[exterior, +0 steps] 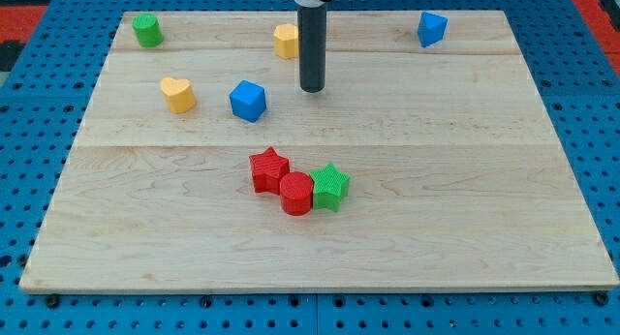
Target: Place the red star diagonally to the yellow hexagon
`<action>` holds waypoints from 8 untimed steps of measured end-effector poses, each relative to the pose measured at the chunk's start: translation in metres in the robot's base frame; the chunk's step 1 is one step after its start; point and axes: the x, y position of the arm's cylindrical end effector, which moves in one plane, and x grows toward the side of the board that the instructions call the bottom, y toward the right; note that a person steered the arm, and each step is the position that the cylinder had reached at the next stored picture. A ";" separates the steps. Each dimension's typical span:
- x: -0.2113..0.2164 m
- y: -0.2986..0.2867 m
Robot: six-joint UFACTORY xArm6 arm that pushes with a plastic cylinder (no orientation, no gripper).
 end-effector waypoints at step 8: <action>0.172 -0.075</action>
